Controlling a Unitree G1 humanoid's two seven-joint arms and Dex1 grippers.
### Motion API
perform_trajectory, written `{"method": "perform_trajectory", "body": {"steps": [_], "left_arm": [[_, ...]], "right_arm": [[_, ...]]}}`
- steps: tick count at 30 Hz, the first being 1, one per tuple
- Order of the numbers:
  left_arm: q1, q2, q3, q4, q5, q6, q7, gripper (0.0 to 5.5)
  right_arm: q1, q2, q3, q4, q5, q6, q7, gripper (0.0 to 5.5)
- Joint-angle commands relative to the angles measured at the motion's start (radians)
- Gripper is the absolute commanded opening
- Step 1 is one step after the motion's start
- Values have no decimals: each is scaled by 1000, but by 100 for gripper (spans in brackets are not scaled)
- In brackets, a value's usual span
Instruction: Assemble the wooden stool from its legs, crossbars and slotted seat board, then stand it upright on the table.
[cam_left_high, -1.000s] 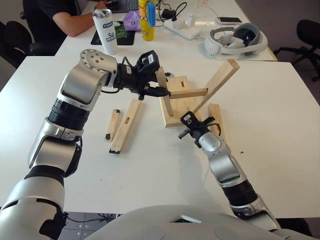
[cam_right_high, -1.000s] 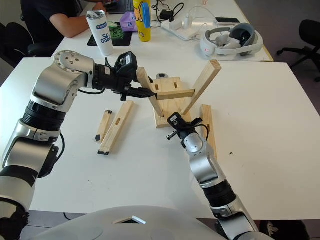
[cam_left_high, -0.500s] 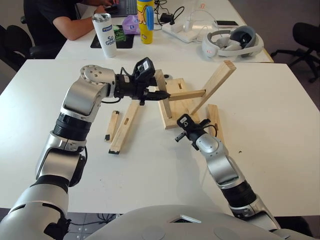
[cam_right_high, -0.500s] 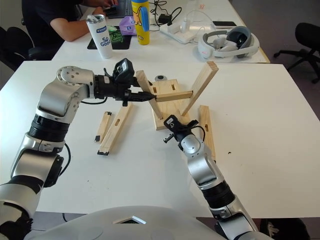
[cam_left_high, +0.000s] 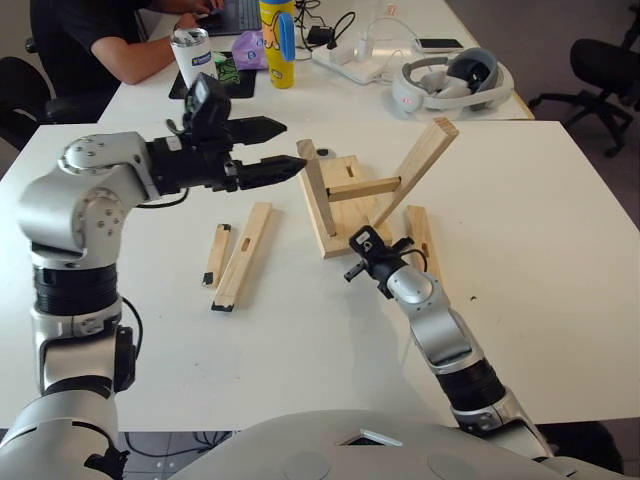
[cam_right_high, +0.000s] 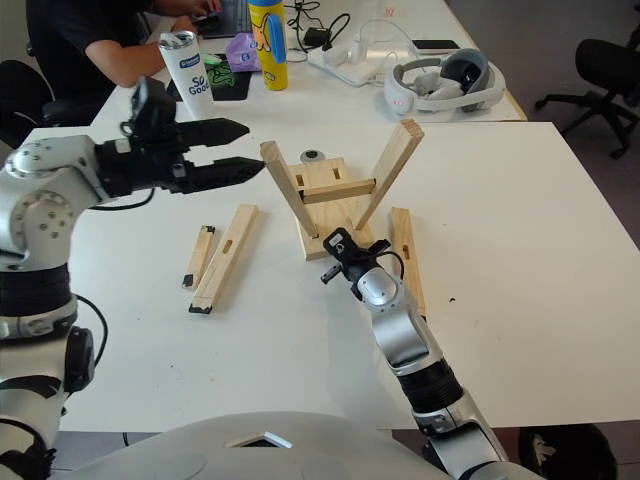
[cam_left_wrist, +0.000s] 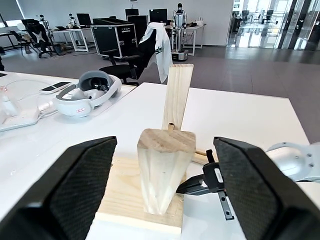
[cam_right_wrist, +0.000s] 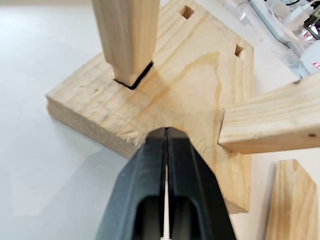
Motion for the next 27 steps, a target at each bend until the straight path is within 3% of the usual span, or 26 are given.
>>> {"method": "perform_trajectory", "body": {"steps": [1,3,6,15,20,22,27], "left_arm": [[-152,-81,161,-44,-224,118,161,306],[-202,-133,190,-12,-242,84,257,279],[-202,-181,146,31,-165,-20,326,231],[-152,-340,-114,158,3,-234,315,83],[-101,-362,-196,188,68,-297,300,5],[-89,-355,-211,185,93,-314,302,1],[-256,-334,-117,127,73,-309,374,1]], "right_arm": [[96,-8,31,156,49,63,61,0],[92,-7,26,170,49,54,61,0],[83,-2,22,200,48,35,59,0],[61,13,21,246,46,9,54,0],[60,21,26,263,39,0,50,0],[58,23,31,263,37,1,52,0],[64,26,38,256,33,7,54,0]]}}
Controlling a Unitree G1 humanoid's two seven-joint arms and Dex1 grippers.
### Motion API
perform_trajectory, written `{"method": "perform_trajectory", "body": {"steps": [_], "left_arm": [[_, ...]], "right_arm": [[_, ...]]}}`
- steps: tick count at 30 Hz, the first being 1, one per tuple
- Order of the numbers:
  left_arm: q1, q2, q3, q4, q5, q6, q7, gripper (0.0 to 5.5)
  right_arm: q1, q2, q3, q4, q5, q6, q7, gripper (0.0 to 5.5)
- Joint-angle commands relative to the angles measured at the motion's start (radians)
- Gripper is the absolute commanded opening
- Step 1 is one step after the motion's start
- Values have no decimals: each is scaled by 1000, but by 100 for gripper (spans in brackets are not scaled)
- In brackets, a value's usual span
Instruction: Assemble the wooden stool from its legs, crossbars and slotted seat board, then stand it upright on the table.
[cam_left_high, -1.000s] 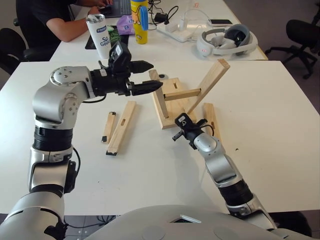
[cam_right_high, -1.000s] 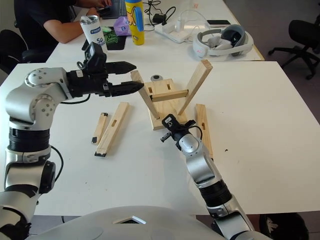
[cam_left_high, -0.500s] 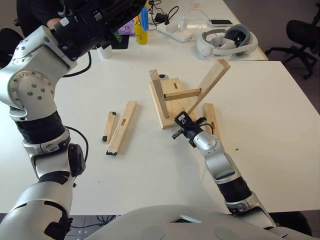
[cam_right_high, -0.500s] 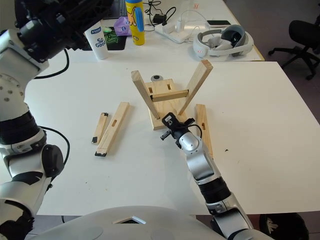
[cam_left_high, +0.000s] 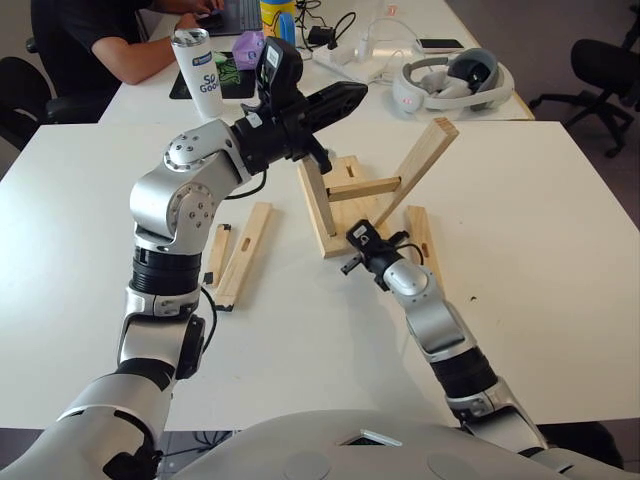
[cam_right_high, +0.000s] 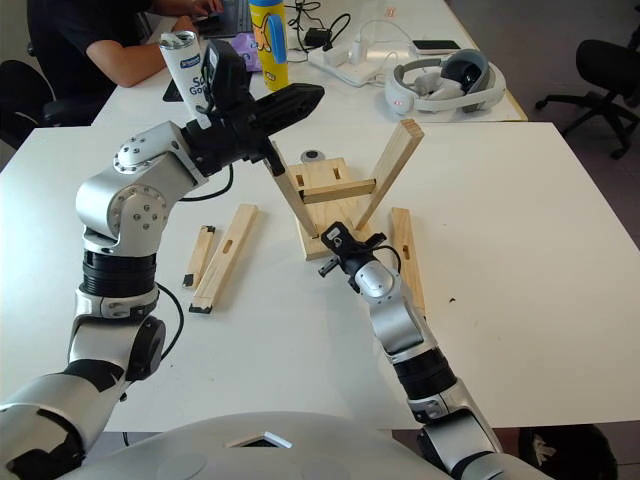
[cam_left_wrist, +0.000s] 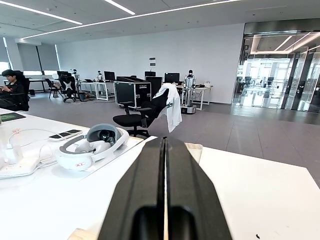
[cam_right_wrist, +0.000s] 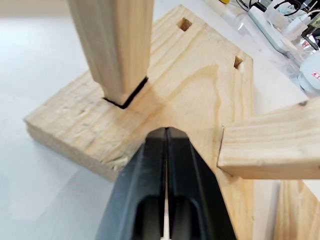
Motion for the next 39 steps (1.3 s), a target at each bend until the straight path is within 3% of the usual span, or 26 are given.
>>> {"method": "perform_trajectory", "body": {"steps": [1,3,8,10,18,22,25,27,30,33,35,39], "left_arm": [[-152,50,44,-27,33,-20,34,1],[-109,52,0,35,64,-15,9,1],[88,55,-258,174,232,-75,-61,1],[100,24,-287,188,253,-80,-37,1],[-23,-36,-145,104,184,-66,49,1],[-234,17,61,-64,75,13,136,1],[-256,27,124,-130,34,53,184,1],[-193,31,105,-155,30,80,187,1],[34,76,-150,-80,160,104,145,1],[99,67,-284,-8,248,140,169,1],[79,36,-284,9,262,135,189,1],[-20,-22,-178,4,262,55,245,1]], "right_arm": [[117,3,60,138,26,109,55,0],[121,9,59,135,27,113,51,0],[120,15,70,132,24,115,55,0],[119,18,72,129,20,116,56,0],[124,28,73,135,15,118,57,0],[131,29,65,132,16,123,53,0],[133,27,62,128,15,125,55,0],[133,25,63,127,15,125,58,0],[136,24,67,120,16,130,61,0],[128,24,77,120,15,133,69,0],[122,24,80,119,16,136,74,0],[120,27,76,126,19,134,70,0]]}}
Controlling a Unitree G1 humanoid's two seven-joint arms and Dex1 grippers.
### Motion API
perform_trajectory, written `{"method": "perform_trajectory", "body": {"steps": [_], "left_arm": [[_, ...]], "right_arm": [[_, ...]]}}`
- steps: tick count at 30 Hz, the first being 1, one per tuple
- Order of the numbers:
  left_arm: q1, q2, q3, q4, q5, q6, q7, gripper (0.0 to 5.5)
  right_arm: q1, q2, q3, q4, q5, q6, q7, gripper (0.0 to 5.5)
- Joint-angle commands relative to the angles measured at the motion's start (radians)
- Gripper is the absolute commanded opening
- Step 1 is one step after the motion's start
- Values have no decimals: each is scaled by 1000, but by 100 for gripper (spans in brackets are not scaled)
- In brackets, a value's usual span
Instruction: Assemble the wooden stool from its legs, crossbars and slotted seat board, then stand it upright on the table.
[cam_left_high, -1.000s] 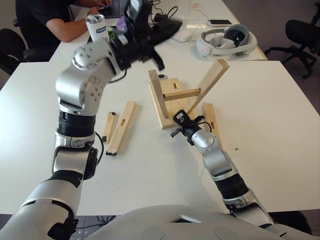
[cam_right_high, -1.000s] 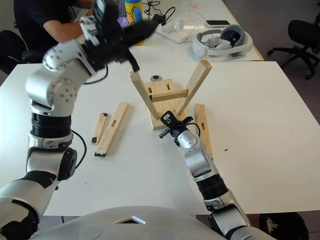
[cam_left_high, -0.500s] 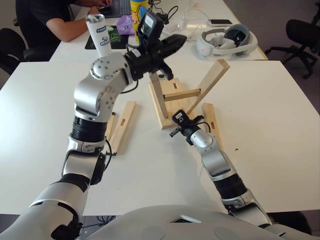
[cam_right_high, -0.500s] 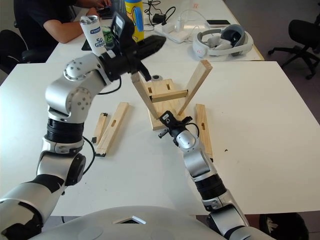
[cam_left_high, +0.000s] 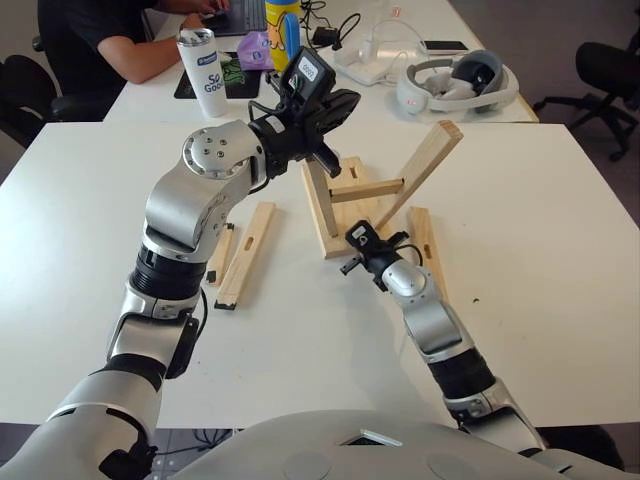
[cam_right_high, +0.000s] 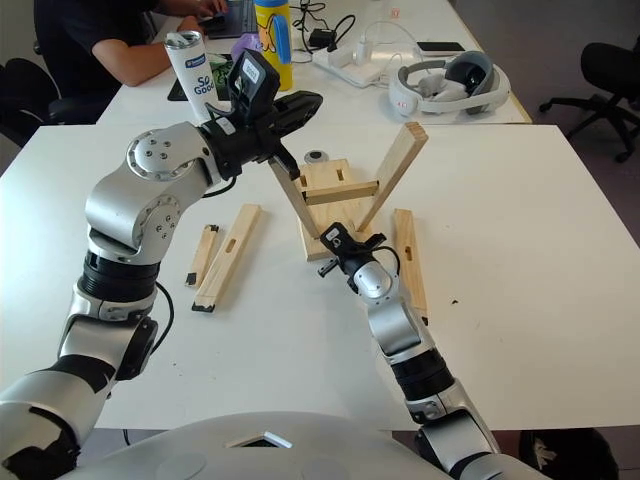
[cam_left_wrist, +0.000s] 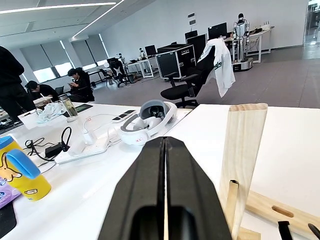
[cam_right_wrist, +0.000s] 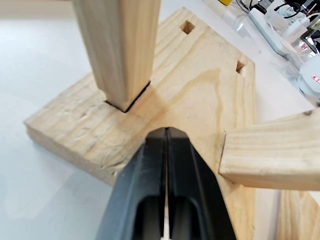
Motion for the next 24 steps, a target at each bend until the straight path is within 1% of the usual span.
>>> {"method": "perform_trajectory", "body": {"steps": [1,3,7,8,10,11,12,13,15,16,17,19,20,22,24], "left_arm": [[-18,-58,30,65,26,-24,45,1],[-47,-61,70,41,39,-86,60,1],[-180,-55,231,-106,50,-269,144,1],[-208,-41,257,-146,78,-320,171,1],[-216,-26,270,-198,100,-359,182,1],[-191,-24,255,-201,102,-340,177,1],[-134,-23,233,-174,88,-272,165,1],[-68,1,195,-130,64,-148,128,1],[107,67,35,-56,50,75,38,1],[179,103,-46,-48,44,149,-6,1],[234,117,-97,-47,59,171,-15,1],[275,116,-126,-56,77,187,-11,1],[269,103,-119,-59,81,181,2,1],[236,70,-91,-65,77,162,34,1],[184,18,-35,-53,99,72,98,1]], "right_arm": [[116,10,72,129,41,126,77,0],[118,12,73,132,40,124,75,0],[125,16,68,130,40,125,69,0],[126,16,66,130,41,125,69,0],[126,14,64,130,41,124,69,0],[125,14,63,131,41,123,69,0],[123,12,64,131,41,124,71,0],[122,11,65,130,41,124,73,0],[120,10,69,126,41,126,77,0],[115,8,72,129,40,124,81,0],[112,6,76,131,40,123,85,0],[106,2,79,129,41,124,92,0],[104,0,79,128,41,125,94,0],[98,-3,76,130,42,125,95,0],[95,-2,75,133,44,125,93,0]]}}
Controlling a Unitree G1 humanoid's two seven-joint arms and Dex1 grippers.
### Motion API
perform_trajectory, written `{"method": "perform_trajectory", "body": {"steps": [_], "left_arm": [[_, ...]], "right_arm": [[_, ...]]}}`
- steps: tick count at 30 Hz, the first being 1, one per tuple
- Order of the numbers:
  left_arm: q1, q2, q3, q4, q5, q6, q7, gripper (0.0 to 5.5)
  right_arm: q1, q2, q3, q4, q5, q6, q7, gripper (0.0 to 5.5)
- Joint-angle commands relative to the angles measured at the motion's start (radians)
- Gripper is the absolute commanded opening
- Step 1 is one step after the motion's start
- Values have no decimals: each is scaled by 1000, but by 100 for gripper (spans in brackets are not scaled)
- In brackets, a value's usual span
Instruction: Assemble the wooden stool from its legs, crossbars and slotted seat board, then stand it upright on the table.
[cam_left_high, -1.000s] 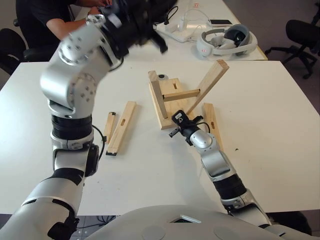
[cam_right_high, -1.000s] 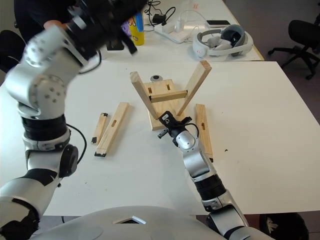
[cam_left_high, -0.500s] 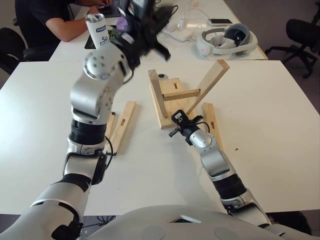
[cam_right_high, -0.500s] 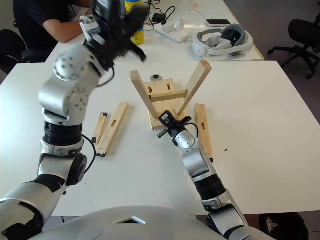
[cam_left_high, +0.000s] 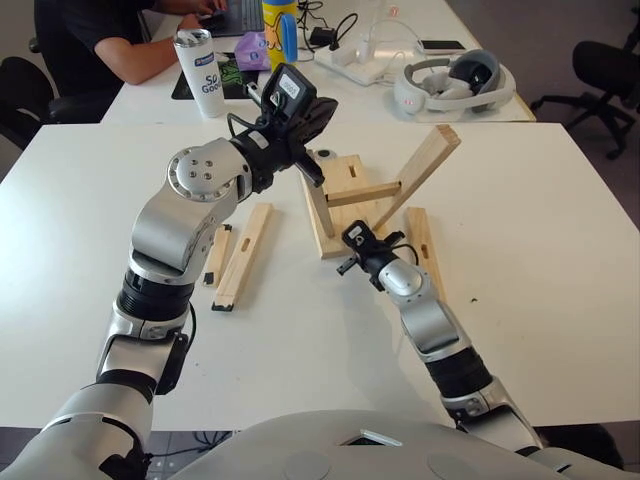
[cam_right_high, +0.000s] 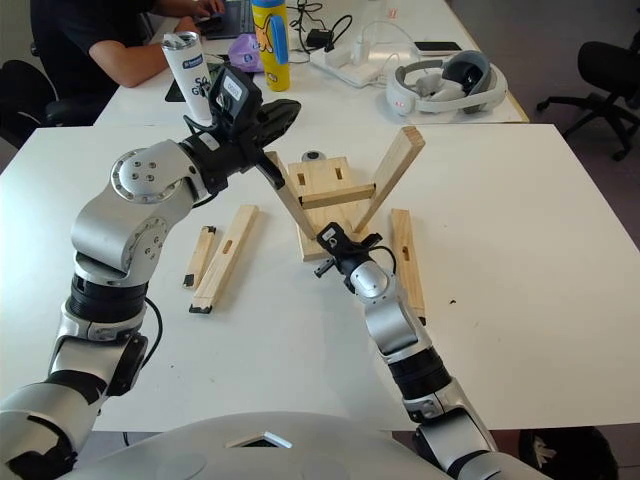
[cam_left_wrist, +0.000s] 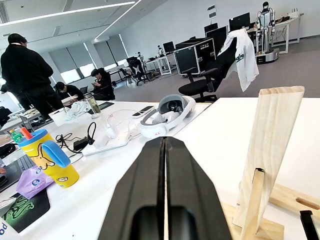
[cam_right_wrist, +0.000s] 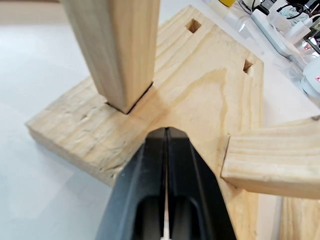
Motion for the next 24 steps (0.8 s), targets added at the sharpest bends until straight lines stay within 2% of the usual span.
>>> {"method": "perform_trajectory", "body": {"steps": [1,5,13,18,24], "left_arm": [[56,-66,-12,100,52,12,75,1],[-4,-122,82,126,121,-134,205,1],[-20,-141,77,236,197,-203,231,1],[-6,-137,165,151,217,-279,296,1],[37,-137,218,1,274,-334,364,1]], "right_arm": [[108,-5,67,126,41,122,88,0],[113,1,72,128,44,122,86,0],[61,52,51,164,56,86,56,0],[-12,106,40,263,33,72,5,0],[-76,164,-41,346,49,8,-95,0]]}}
